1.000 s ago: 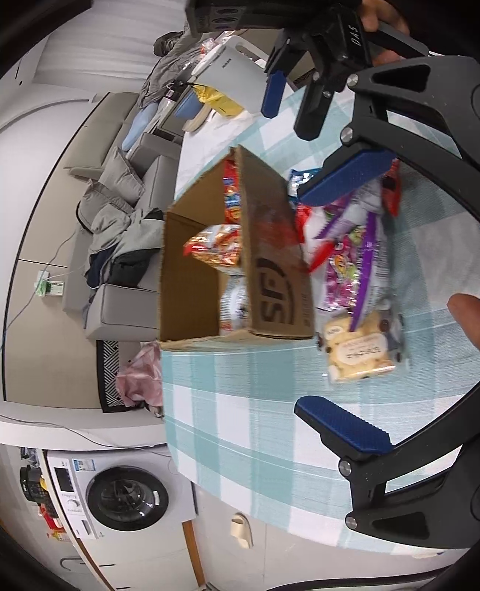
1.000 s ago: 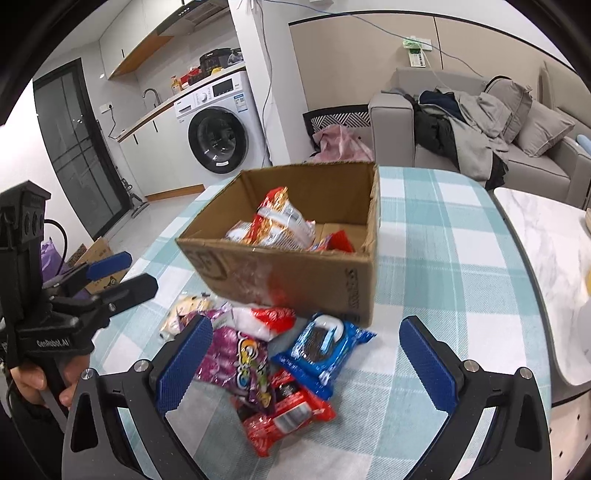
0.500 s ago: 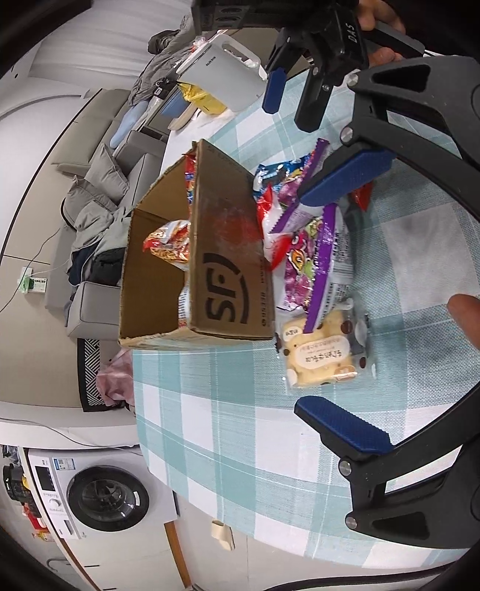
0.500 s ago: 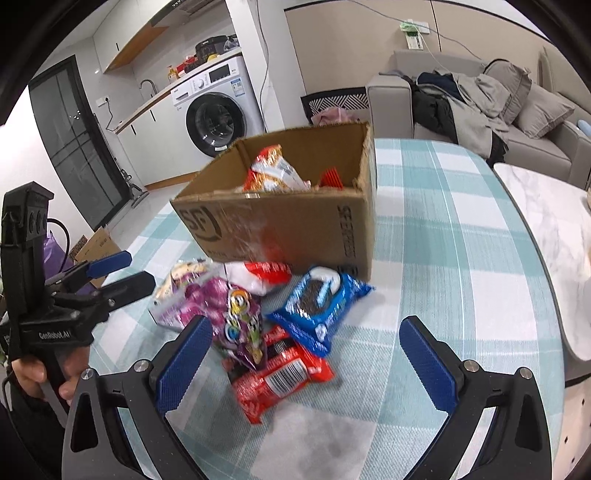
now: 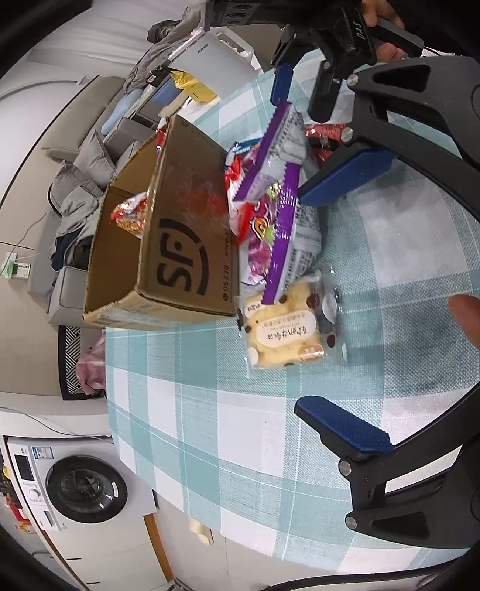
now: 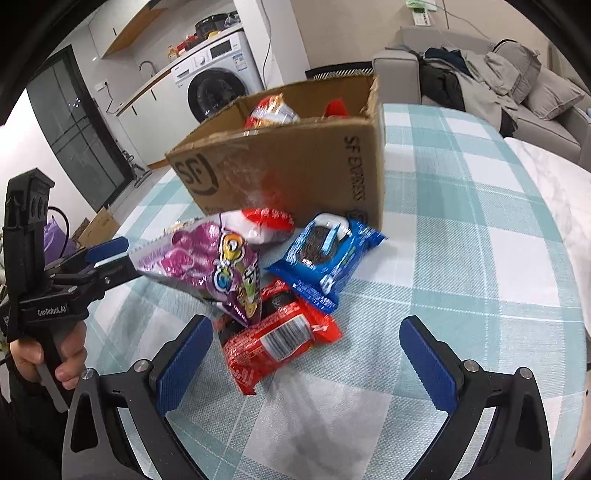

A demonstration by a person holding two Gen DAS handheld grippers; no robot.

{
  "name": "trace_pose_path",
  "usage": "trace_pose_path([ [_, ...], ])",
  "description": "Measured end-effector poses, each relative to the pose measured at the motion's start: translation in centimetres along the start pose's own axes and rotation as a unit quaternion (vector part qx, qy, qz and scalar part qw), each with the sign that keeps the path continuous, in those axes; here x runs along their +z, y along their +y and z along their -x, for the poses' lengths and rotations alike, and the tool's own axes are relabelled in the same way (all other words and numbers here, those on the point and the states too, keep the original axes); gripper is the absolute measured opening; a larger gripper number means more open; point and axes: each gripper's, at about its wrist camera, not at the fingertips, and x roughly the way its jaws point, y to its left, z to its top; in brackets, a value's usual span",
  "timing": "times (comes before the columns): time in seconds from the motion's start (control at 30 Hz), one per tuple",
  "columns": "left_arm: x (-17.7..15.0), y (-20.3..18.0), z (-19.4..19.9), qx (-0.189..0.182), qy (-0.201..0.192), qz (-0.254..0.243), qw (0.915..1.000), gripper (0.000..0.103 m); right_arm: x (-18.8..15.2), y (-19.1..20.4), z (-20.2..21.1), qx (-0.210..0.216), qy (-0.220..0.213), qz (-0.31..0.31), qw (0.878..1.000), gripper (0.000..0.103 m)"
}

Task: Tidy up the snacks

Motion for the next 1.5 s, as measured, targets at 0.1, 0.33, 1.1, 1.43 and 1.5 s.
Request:
trace_pose_path([
  [0.1,-0.2,0.5,-0.4,0.001,0.006,0.008,0.9999,0.102,-0.2,0.4,-0.7,0.003,0.011,0.009,1.0,0.103],
  [0.33,-0.2,1.9,-1.7,0.02,0.017,0.023,0.9994,0.102,-0.5,0.9,-1.8,0.003,0.021,0.015,1.0,0.103],
  [1.1,1.2,3.4,-6.9,0.048,0.057,0.026,0.9969,0.102,0.3,1.2,-3.2,-0.034,0.03,0.03,0.999,0.103],
  [1.43,1.6,3.5,-7.5,0.063,0.052,0.013,0.9966,0.102,-0.3,0.9,-2.6,-0.031,0.023,0.024,0.999,0.103],
  [1.5,1.4,3.3,-7.6,0.068,0.054,0.005,0.9962,0.102,-0.3,1.5,-2.9,-0.036,0.021,0.029,0.999,0.103],
])
